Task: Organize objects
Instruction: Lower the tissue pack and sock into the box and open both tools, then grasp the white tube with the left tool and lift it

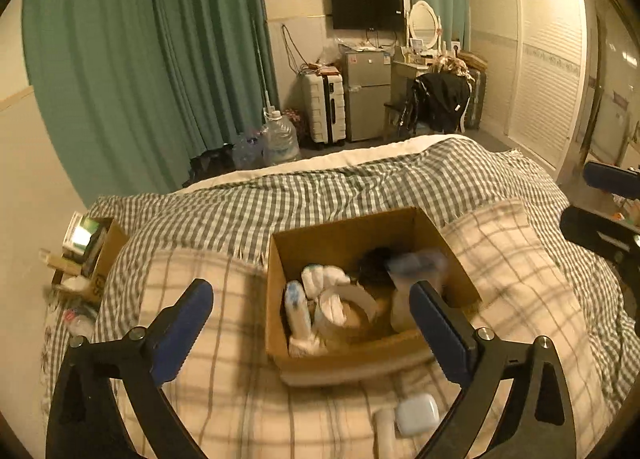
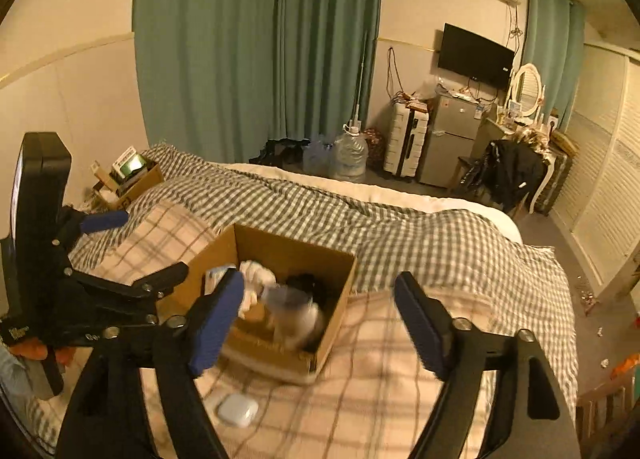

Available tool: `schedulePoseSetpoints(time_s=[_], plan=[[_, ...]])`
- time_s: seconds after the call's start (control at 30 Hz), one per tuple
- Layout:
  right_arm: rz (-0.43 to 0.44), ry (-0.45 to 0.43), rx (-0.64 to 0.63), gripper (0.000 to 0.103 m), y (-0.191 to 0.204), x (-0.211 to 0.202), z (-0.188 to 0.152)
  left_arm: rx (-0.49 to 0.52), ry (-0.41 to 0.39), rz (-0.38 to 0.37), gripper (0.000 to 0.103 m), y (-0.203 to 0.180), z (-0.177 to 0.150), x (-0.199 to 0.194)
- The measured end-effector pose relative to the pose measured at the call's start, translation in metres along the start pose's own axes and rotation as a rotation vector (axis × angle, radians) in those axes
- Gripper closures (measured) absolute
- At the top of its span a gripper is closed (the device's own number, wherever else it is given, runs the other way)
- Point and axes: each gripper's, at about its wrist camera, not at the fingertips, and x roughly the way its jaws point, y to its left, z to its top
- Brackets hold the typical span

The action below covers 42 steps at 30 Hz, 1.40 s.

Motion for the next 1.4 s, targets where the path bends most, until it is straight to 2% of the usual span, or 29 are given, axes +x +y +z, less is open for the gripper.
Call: schedulePoseSetpoints(time_s=[0.03, 0.23, 0.43, 0.63, 0.77, 0.87, 0.93, 1.0, 1.1, 1.2, 1.27, 1.3, 1.4], plan=[[-0.012, -0.002, -0.005, 0.015, 0.002, -0.005, -0.006, -0.002, 0.002, -0.002, 0.002, 0.0, -0.007, -0.004], [-0.084, 0.022, -0.023, 0.014, 0.022, -0.019, -0.064, -0.039, 0.01, 0.038, 0.002, -0.005, -0.062, -0.014], [-0.041, 0.08, -0.014, 0.014, 0.037, 0.013, -0.111, -0.142, 0.059, 0.017, 0.002, -0.009, -0.104, 0.001], [-0.107, 0.151, -0.037, 0.014, 0.045, 0.05, -0.145, -0.087, 0.164, 0.026, 0.002, -0.031, -0.143, 0.032], [-0.101, 0.18, -0.011, 0.014, 0.042, 0.061, -0.156, -0.077, 0.188, 0.019, 0.003, -0.037, -0.159, 0.041], [-0.095, 0.182, 0.034, 0.014, 0.033, 0.063, -0.159, -0.067, 0.191, -0.003, 0.02, -0.042, -0.166, 0.044], [-0.092, 0.187, 0.055, 0.014, 0.029, 0.064, -0.16, -0.059, 0.233, -0.05, 0.039, -0.045, -0.171, 0.053], [-0.087, 0.195, 0.074, 0.014, 0.025, 0.066, -0.161, -0.072, 0.297, -0.113, 0.051, -0.046, -0.177, 0.066], [-0.084, 0.196, 0.083, 0.014, 0.025, 0.066, -0.16, -0.065, 0.345, -0.215, 0.052, -0.051, -0.18, 0.074], [-0.088, 0.198, 0.084, 0.014, 0.025, 0.066, -0.161, -0.033, 0.37, -0.248, 0.054, -0.06, -0.182, 0.078], [-0.092, 0.198, 0.08, 0.014, 0.027, 0.066, -0.161, -0.037, 0.38, -0.268, 0.073, -0.06, -0.183, 0.08], [-0.095, 0.194, 0.075, 0.014, 0.028, 0.064, -0.161, -0.048, 0.386, -0.269, 0.09, -0.058, -0.184, 0.081], [-0.086, 0.173, 0.057, 0.014, 0.032, 0.059, -0.159, -0.106, 0.35, -0.23, 0.092, -0.046, -0.18, 0.071]])
